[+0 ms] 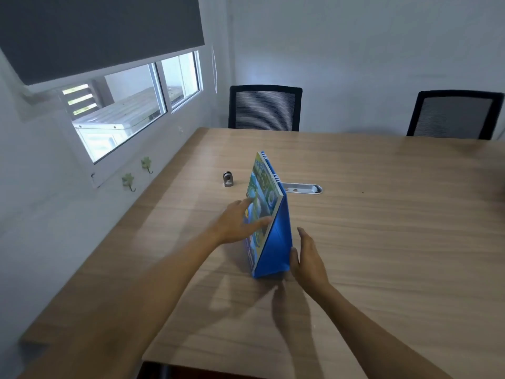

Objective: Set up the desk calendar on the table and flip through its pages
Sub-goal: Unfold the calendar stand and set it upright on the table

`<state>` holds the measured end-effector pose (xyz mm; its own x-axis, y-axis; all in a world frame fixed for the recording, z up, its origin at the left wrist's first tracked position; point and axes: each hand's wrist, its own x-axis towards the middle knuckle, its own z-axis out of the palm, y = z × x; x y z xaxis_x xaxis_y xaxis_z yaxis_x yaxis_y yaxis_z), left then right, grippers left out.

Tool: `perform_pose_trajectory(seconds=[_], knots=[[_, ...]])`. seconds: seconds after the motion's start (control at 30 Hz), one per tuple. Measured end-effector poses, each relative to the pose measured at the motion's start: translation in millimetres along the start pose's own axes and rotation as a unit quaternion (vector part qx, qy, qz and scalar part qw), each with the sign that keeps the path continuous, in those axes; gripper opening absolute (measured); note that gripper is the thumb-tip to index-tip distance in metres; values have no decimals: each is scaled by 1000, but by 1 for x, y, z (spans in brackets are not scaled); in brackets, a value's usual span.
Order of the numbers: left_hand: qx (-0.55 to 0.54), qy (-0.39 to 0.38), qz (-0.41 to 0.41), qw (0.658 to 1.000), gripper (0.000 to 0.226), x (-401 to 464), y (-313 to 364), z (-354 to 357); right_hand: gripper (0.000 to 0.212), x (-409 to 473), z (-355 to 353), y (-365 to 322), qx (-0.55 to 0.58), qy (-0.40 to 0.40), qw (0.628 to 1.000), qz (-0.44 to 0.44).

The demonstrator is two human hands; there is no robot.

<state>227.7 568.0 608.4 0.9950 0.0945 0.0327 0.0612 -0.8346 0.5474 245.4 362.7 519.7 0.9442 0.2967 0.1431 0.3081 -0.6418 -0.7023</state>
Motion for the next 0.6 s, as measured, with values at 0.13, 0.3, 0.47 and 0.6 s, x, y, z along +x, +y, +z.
perform_pose_trajectory(seconds=[0.13,0.3,0.47,0.6], knots=[[-90,55,-1,994,103,16,-6,-18,67,-21,13,-17,28,84,996,-1],[-224,84,-101,966,73,62,0,-31,76,-38,40,-55,106,129,986,13],[-390,-6,-187,902,82,84,8,-32,84,-29,59,-92,160,163,972,53],[-399,-37,-195,895,88,82,10,-29,83,-14,62,-113,197,162,962,100]])
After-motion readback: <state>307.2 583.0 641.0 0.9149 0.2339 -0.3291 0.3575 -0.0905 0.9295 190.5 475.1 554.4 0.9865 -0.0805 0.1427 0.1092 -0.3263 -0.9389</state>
